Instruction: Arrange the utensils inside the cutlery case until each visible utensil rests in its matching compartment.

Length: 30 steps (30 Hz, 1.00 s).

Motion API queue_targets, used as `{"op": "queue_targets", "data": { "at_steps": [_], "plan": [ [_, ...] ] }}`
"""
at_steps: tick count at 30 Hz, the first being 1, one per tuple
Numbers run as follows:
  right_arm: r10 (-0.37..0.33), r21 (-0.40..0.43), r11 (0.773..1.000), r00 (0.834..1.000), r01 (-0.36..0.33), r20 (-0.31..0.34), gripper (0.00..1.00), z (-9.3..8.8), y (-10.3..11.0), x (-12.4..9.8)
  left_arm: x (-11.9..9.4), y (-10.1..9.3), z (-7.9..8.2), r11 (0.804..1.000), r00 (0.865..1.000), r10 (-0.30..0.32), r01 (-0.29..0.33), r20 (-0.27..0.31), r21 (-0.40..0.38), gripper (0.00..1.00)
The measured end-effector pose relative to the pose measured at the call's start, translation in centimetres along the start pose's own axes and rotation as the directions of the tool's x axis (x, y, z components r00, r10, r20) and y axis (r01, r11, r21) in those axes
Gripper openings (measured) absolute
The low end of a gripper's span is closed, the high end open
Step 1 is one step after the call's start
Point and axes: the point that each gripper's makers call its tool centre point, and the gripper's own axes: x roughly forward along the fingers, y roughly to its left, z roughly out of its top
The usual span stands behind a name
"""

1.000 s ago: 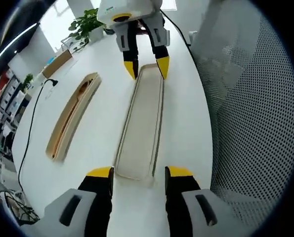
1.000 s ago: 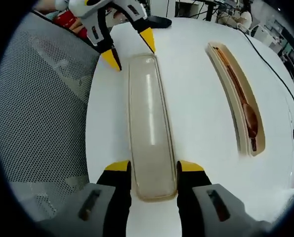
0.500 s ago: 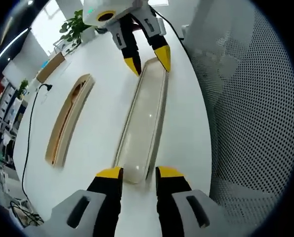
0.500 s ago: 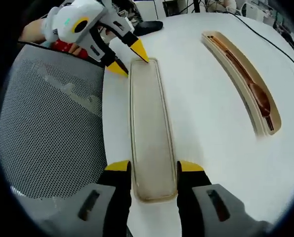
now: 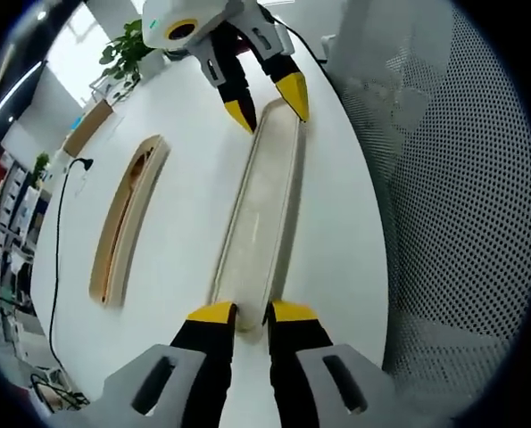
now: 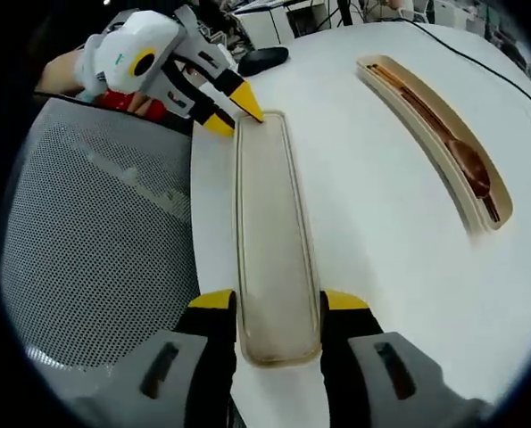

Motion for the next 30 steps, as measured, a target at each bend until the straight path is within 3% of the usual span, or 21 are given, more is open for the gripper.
{"op": "queue_targets", "data": {
  "at_steps": [6,13,21,24,27,30],
  "plan": [
    [0.004,-0.037,0.999,0.999,-0.002,0.037,0.36,-0.1,0.2,0.0,-0.1,-0.2,0.2,1.000,1.000,-0.010,0.010,-0.004,0.012,0.12],
    [-0.028,-0.135,0.991,0.999,0.022,-0.041,0.36,-0.3,0.3,0.1,-0.4,-0.1,0.4,1.000,1.000,-0.017,0.017,-0.004,-0.012,0.10],
    [-0.054,-0.157,0.986,0.998,0.059,0.039,0.32,2.1,0.1,-1.6,-0.5,-0.2,0.6,0.998,0.999,-0.041,0.041,-0.010,-0.054,0.10],
    [-0.091,-0.259,0.960,0.993,0.107,0.076,0.37,3.3,0.0,-1.4,-0.5,-0.1,0.6,0.996,0.998,-0.054,0.053,-0.016,-0.066,0.10],
    [-0.107,-0.346,0.931,0.993,0.114,0.039,0.38,3.3,0.5,-0.8,-0.6,0.0,0.7,0.993,0.998,-0.067,0.065,-0.016,-0.099,0.10],
    [-0.125,-0.379,0.918,0.992,0.119,0.009,0.37,3.1,0.6,-0.4,-0.6,0.1,0.8,0.991,0.997,-0.074,0.072,-0.013,-0.117,0.10]
  ]
}}
